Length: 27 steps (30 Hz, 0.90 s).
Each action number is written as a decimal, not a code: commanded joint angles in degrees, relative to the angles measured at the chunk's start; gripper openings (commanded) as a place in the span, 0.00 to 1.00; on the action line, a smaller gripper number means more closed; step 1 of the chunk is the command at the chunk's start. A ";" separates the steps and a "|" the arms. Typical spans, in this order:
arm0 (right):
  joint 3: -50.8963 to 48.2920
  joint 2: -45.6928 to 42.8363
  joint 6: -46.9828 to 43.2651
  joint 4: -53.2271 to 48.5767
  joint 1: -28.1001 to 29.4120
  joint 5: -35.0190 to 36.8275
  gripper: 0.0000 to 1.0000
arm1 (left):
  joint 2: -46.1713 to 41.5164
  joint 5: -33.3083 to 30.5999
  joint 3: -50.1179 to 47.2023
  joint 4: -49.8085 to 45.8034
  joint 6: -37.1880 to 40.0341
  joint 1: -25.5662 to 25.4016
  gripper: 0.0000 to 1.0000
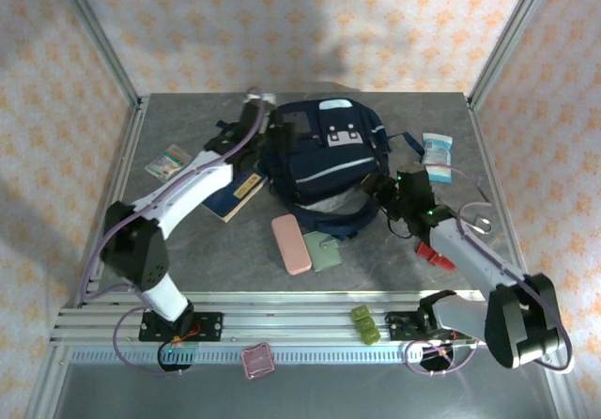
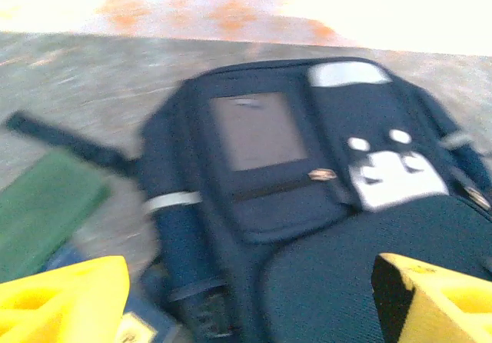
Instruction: Pack the student bag
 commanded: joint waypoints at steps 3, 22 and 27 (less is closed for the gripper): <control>1.43 1.67 -5.58 -4.64 0.17 5.30 0.64 | -0.85 -3.66 -10.54 2.04 -7.56 5.52 0.84; 14.20 15.11 -9.42 3.66 12.91 -9.44 0.44 | 6.83 1.05 -26.99 4.57 -16.60 8.48 0.75; 21.89 25.64 -10.88 2.52 19.91 -10.31 0.42 | 2.21 5.77 -35.54 7.39 -22.12 5.28 0.70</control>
